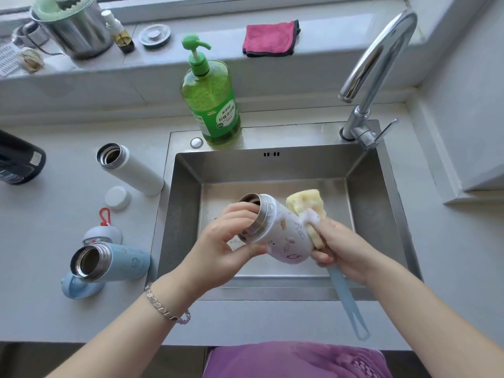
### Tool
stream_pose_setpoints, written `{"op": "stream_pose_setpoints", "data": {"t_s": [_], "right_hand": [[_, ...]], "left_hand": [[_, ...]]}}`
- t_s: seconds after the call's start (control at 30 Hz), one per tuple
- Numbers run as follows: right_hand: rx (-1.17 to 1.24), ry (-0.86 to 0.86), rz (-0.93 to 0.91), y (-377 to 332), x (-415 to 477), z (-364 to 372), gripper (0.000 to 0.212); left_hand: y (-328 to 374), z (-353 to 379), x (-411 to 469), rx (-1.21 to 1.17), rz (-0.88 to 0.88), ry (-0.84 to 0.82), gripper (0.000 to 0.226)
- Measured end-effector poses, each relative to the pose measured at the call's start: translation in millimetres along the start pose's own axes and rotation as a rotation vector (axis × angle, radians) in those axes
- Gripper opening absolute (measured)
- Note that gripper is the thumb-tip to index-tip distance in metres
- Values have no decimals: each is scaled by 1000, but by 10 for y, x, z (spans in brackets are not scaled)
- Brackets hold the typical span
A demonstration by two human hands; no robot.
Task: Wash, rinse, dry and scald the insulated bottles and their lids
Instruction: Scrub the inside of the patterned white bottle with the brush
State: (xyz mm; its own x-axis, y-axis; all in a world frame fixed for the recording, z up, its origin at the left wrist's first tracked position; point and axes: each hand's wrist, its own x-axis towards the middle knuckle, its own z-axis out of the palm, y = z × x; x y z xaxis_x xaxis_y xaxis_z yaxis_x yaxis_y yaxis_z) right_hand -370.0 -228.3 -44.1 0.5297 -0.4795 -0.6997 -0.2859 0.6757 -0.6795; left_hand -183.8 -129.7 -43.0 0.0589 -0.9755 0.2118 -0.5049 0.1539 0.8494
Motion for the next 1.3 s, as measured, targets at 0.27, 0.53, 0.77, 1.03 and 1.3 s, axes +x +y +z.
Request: {"op": "stream_pose_setpoints", "data": {"t_s": [0.27,0.53,0.77,1.03,1.3], "right_hand": [[120,-132,-5,66,-22,-58,19],[-257,-5,-350,131,-76,201,19],[-1010,434,-849,52,-138,364,45],[-835,246,-838,-139,-176,426,34],[-834,247,-725,-154,-187,462,38]], "left_hand": [[145,-57,37,105,-213,-100,44],[328,-162,279,-184,-749,77,55],[271,-115,86,-262,-602,38,44],[396,-71,102,-69,-409,-122,35],[336,-91,92,-123,-396,-48,32]]}}
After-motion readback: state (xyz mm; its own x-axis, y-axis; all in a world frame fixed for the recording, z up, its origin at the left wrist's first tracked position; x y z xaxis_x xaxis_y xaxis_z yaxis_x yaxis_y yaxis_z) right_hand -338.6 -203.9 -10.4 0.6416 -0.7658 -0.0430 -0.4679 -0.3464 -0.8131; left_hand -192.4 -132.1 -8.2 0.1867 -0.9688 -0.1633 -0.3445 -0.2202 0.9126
